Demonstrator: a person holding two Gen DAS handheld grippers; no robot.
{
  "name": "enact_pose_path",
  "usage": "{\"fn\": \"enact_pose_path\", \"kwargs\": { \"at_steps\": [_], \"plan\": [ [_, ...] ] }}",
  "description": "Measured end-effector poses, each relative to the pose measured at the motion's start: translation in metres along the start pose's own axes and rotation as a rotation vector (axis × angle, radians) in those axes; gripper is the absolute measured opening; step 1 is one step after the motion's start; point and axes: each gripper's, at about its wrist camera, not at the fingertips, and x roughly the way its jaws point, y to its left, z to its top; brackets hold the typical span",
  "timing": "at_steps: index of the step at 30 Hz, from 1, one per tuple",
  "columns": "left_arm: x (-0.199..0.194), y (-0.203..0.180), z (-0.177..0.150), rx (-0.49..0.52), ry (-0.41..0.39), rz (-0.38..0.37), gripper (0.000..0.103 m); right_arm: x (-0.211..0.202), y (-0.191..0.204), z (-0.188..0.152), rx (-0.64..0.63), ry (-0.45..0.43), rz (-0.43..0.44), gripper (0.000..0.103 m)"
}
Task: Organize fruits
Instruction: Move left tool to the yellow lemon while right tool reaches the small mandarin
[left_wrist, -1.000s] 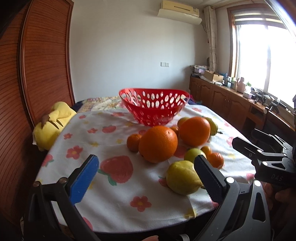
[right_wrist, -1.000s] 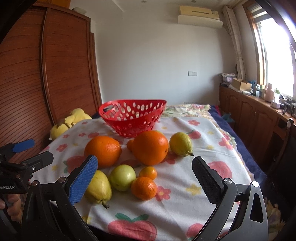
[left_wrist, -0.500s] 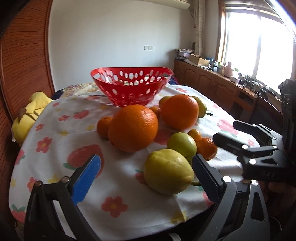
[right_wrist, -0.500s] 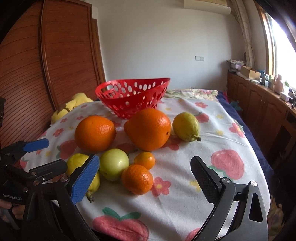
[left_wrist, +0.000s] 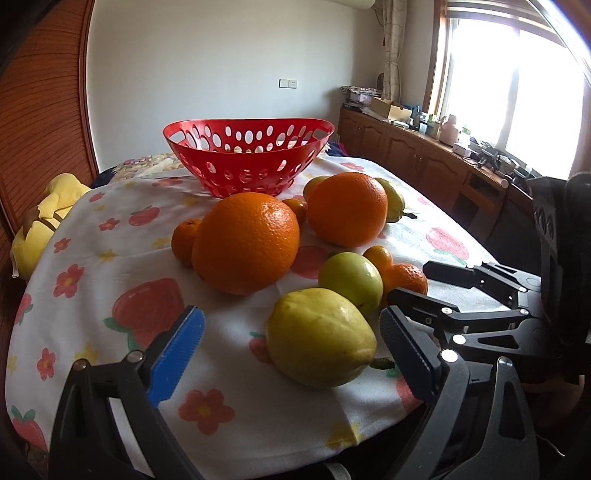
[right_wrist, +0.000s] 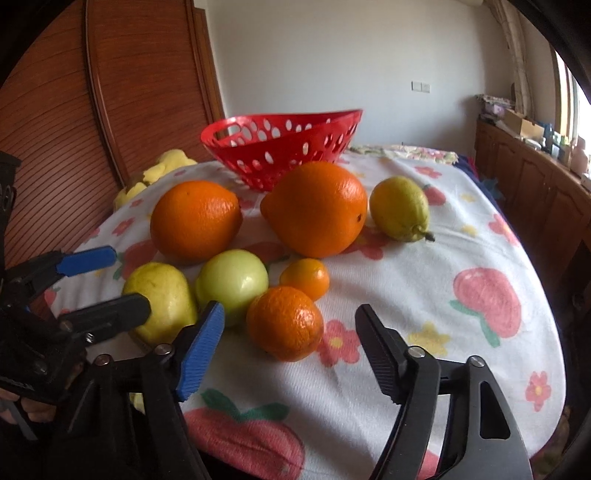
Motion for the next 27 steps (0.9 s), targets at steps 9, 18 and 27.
{"fn": "enact_pose_path", "kwargs": {
  "at_steps": [9, 18, 27],
  "plan": [
    [0.010, -0.003, 0.002, 0.010, 0.028, -0.013, 0.096, 0.007, -0.002, 0.000, -0.002, 0.028, 0.044, 0.046],
    [0.024, -0.008, 0.002, 0.017, 0.088, -0.018, 0.096, -0.010, -0.003, -0.002, -0.028, -0.024, -0.008, 0.045],
    [0.039, 0.001, 0.002, -0.048, 0.147, -0.092, 0.083, -0.006, -0.013, -0.006, -0.010, -0.013, -0.039, 0.045]
  ]
}}
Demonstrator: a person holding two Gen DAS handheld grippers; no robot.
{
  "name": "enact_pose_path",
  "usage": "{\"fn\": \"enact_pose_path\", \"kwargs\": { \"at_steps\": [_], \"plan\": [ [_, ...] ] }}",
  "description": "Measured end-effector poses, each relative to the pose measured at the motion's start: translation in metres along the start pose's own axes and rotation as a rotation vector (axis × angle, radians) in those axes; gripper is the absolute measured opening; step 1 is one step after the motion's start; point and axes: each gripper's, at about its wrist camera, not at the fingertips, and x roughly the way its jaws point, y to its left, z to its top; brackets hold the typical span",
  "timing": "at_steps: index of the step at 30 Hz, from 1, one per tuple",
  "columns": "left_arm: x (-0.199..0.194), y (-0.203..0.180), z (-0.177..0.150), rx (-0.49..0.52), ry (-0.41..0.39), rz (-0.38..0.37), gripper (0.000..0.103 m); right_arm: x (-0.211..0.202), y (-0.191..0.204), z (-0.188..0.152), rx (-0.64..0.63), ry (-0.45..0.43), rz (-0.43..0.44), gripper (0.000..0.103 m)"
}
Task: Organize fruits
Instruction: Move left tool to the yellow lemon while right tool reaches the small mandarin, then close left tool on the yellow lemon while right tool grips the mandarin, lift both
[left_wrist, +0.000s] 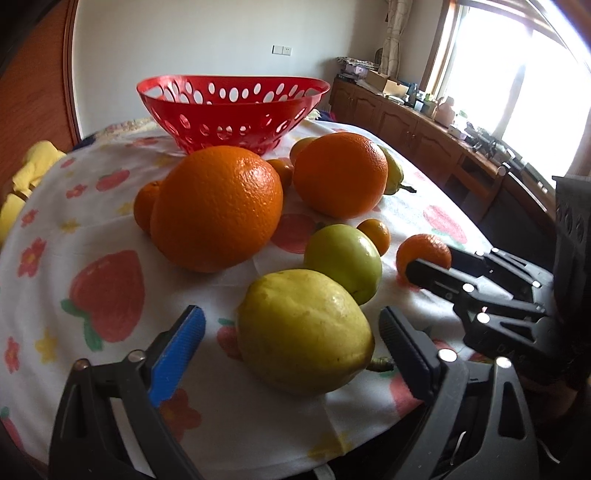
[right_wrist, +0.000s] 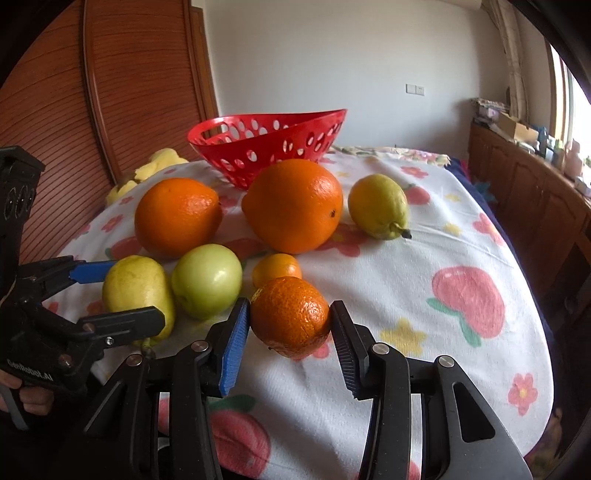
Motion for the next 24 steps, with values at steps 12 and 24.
{"fn": "enact_pose_path", "kwargs": {
  "at_steps": [12, 24],
  "plan": [
    [0.002, -0.005, 0.000, 0.011, 0.010, -0.031, 0.071, 0.004, -0.001, -0.003, 0.004, 0.010, -0.004, 0.046],
    [-0.020, -0.002, -0.001, 0.032, -0.060, -0.029, 0.070, 0.005, 0.001, -0.004, -0.019, 0.014, -0.004, 0.045]
  ]
}}
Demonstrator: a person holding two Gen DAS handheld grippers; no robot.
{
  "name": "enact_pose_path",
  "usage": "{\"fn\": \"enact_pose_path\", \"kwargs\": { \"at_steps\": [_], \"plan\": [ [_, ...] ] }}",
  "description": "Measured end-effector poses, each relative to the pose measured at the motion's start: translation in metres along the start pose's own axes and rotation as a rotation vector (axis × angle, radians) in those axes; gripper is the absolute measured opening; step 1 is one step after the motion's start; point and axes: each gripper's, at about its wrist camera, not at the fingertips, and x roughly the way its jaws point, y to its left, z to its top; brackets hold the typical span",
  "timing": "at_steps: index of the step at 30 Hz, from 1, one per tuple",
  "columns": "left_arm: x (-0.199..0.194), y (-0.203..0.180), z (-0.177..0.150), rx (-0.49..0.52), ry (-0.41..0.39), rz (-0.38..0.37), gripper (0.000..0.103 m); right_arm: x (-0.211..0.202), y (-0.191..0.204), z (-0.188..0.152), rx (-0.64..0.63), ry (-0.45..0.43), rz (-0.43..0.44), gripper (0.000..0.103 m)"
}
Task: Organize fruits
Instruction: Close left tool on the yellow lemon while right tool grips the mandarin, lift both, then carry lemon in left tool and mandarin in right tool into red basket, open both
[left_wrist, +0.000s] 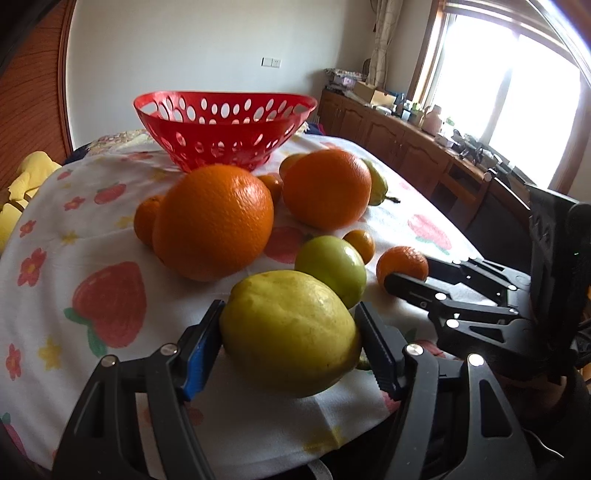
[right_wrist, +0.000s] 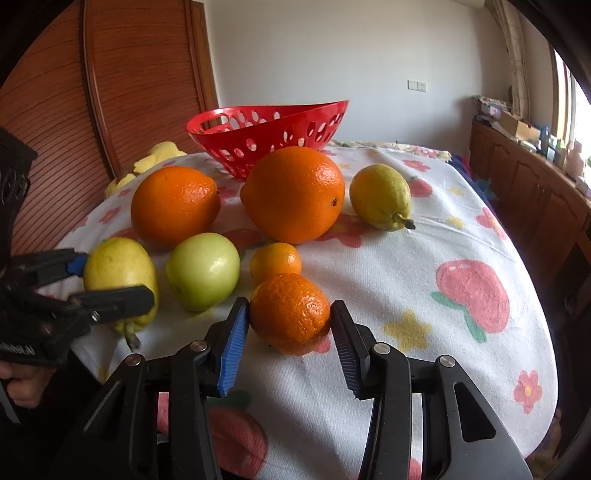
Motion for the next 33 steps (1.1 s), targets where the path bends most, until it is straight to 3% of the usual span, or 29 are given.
{"fn": "enact_pose_path", "kwargs": {
  "at_steps": [15, 26, 33],
  "plan": [
    [-0.045, -0.002, 0.023, 0.023, -0.121, -0.013, 0.070, -0.015, -0.009, 0.011, -0.002, -0.040, 0.015, 0.044],
    [-0.066, 0.013, 0.087, 0.078, -0.243, 0.051, 0.070, -0.035, -0.008, 0.078, -0.094, -0.146, -0.002, 0.044],
    [-0.051, 0.032, 0.123, 0.096, -0.247, 0.080, 0.070, -0.025, -0.006, 0.117, -0.126, -0.175, 0.004, 0.044]
  ]
}}
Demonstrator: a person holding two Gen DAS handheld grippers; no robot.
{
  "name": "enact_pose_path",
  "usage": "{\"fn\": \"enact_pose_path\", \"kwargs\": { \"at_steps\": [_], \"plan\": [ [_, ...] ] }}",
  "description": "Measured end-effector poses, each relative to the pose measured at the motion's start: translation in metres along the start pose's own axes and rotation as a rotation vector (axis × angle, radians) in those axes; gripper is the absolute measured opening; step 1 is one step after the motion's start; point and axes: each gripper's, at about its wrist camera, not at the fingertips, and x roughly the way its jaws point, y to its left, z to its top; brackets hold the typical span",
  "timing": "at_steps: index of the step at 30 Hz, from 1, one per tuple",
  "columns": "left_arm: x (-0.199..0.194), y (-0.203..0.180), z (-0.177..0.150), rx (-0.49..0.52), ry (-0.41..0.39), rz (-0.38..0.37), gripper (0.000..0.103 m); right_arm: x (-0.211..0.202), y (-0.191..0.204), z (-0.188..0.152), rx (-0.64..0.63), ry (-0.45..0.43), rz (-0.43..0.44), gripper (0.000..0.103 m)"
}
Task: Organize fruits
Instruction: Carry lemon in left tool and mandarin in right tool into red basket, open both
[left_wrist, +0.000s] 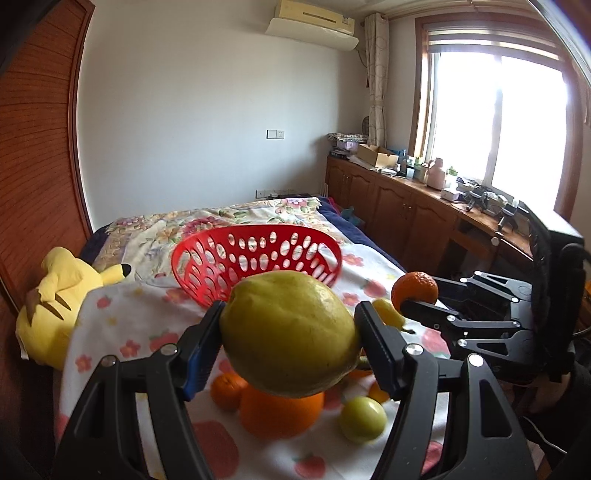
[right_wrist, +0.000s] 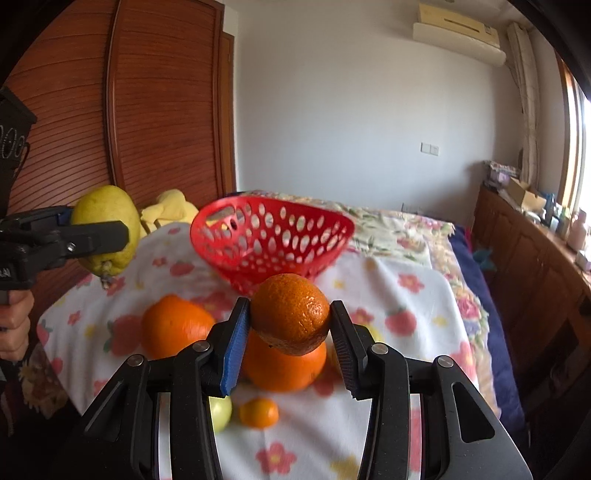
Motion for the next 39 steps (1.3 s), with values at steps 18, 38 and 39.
{"fn": "enact_pose_path", "kwargs": {
  "at_steps": [18, 38, 39],
  "plan": [
    [0.056, 0.019, 0.017, -0.030, 0.077, 0.016, 0.070, 0.063, -0.001, 0.039, 0.044, 0.080, 0.068, 0.044],
    [0.118, 0.028, 0.026, -0.019, 0.165, 0.041, 0.070, 0.133, -0.009, 0.043, -0.001, 0.200, 0.080, 0.044],
    [0.120, 0.029, 0.026, -0.018, 0.169, 0.041, 0.070, 0.135, -0.009, 0.043, -0.006, 0.200, 0.082, 0.044]
  ]
}}
